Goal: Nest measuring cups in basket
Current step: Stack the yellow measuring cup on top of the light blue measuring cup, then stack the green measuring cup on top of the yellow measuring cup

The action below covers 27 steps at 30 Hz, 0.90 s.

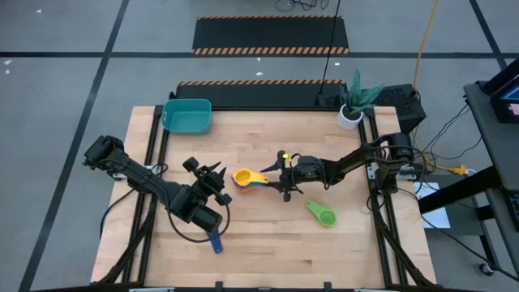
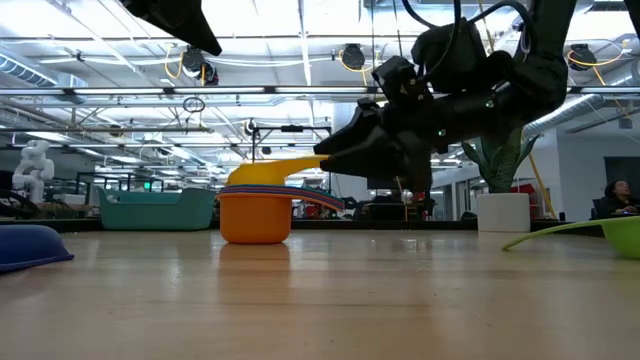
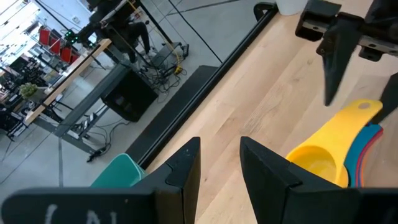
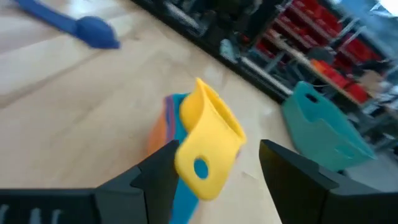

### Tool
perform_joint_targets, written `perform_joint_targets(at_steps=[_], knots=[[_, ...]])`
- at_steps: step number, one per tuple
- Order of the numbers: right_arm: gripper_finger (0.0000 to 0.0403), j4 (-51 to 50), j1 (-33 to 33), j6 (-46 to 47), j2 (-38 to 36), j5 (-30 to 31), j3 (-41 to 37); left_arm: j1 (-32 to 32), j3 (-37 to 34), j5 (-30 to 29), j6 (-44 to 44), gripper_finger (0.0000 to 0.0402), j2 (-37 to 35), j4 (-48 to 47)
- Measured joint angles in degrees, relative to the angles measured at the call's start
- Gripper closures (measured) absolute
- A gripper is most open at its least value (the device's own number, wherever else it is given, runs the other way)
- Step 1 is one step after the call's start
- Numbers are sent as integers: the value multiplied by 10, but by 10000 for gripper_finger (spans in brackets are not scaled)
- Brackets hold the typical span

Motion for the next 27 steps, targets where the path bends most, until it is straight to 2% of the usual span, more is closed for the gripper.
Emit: perform_joint_targets(at_steps=[3, 27], knots=[[188, -26, 0, 6, -10, -17, 0, 0, 0, 0, 1, 286, 0, 0], [188, -107, -3, 40, -72, -17, 0, 0, 0, 0, 11, 286, 0, 13]])
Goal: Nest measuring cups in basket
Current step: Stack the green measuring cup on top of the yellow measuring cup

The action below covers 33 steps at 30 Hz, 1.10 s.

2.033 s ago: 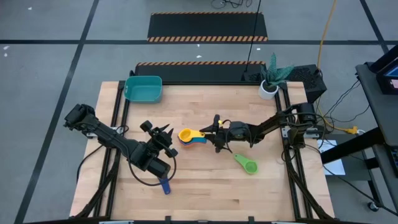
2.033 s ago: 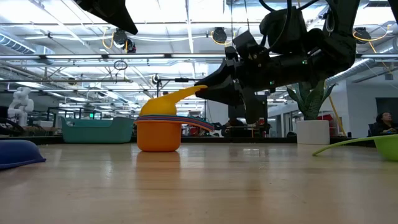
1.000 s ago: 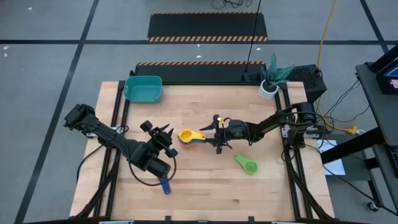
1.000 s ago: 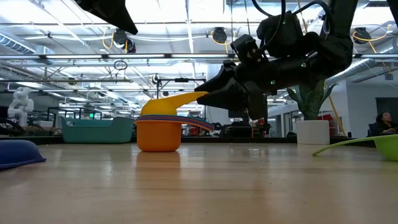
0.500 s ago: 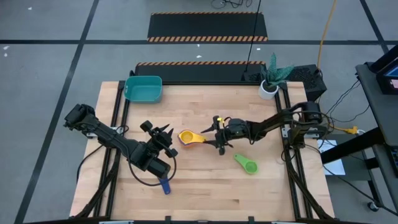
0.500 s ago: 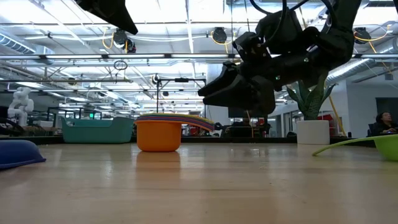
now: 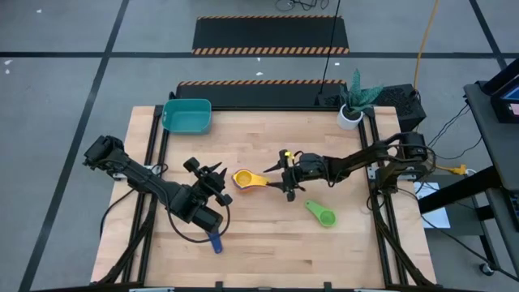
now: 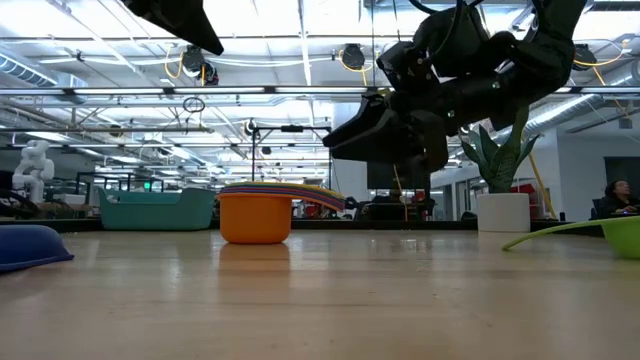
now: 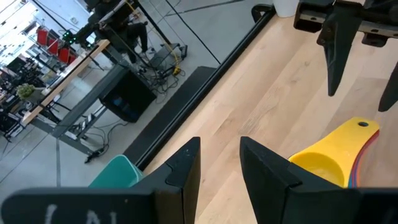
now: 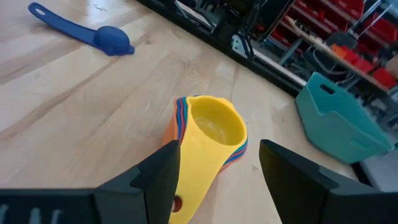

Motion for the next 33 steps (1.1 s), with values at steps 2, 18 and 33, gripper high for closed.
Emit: perform_joint_targets(at_steps=[2, 18, 33], knots=[[188, -9, 0, 24, -6, 0, 0, 0, 0, 3, 8, 286, 0, 7], [188, -224, 92, 211, -131, 184, 0, 0, 0, 30, 136, 286, 0, 114], [188, -469, 212, 480, -221, 286, 35, 0, 0, 97, 265, 286, 0, 268]])
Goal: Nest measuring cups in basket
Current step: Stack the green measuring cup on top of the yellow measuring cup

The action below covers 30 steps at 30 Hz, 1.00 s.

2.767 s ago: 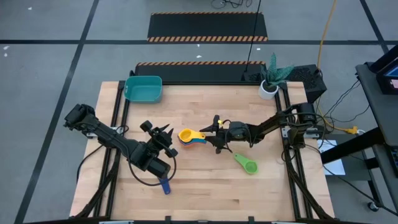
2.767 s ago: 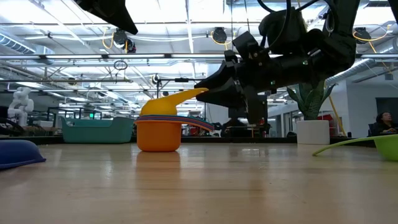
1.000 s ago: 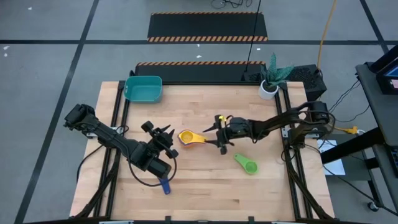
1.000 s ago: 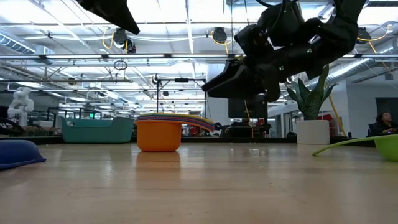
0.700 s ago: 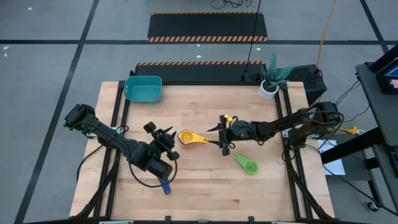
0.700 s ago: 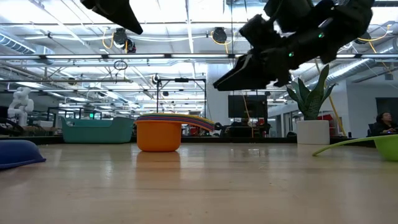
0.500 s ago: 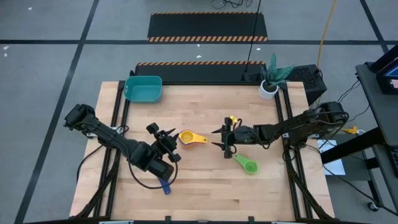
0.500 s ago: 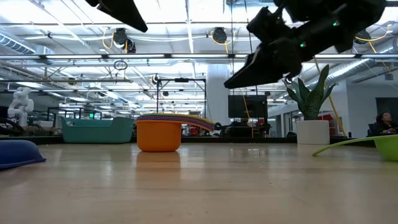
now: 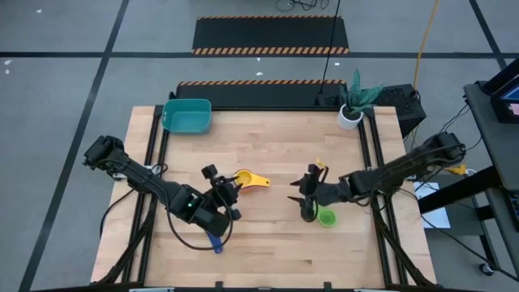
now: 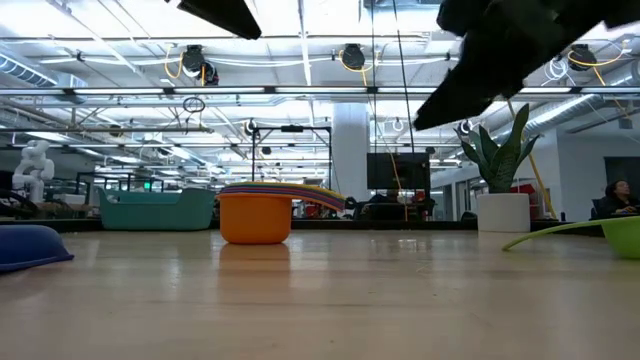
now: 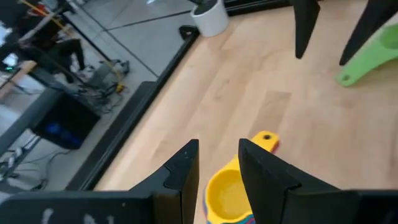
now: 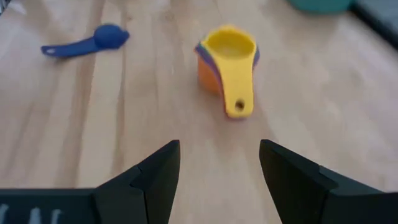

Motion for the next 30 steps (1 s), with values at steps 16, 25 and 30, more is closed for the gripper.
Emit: perform_joint_targets(at_steps=[16, 25, 30], knots=[[191, -221, 61, 285, -1, 25, 66, -17, 0, 89, 0, 286, 10, 47], [191, -213, 73, 331, 11, 12, 66, -15, -14, 115, 29, 286, 24, 117], [191, -241, 72, 366, 30, 12, 66, -10, -17, 122, 47, 286, 29, 134]])
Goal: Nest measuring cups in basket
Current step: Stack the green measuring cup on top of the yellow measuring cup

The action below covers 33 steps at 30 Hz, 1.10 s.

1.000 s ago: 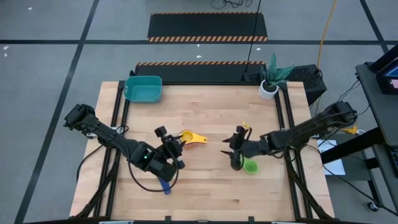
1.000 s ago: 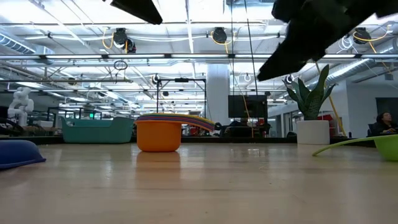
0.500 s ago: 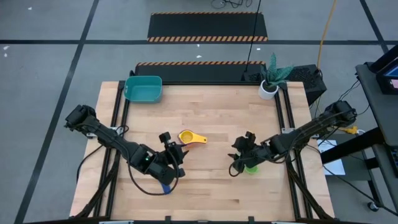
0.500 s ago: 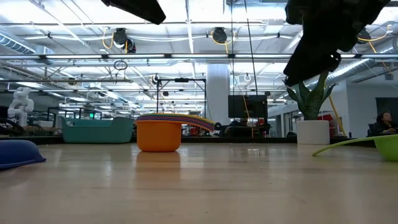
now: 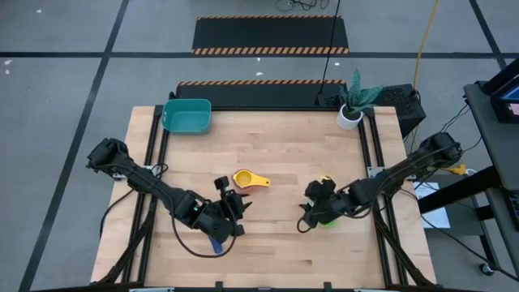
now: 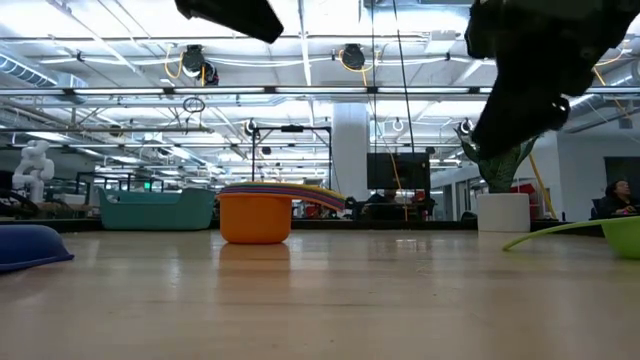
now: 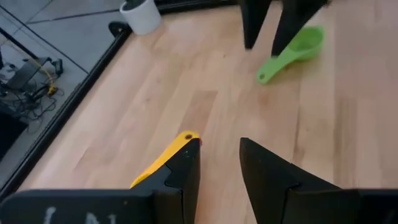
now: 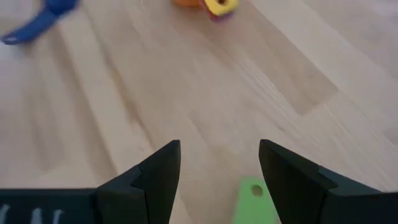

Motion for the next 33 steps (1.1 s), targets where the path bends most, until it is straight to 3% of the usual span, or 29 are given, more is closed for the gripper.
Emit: perform_joint_targets(at_steps=[5, 14, 25, 33], knots=[[190, -62, -9, 40, 25, -5, 4, 1, 0, 9, 18, 286, 3, 12], [188, -90, -14, 43, 72, -68, 5, 13, 0, 17, 48, 286, 2, 35], [122, -100, -18, 52, 100, -89, 5, 30, 0, 42, 58, 286, 2, 47], [120, -114, -18, 70, 101, -140, -9, 29, 0, 43, 62, 286, 2, 49]])
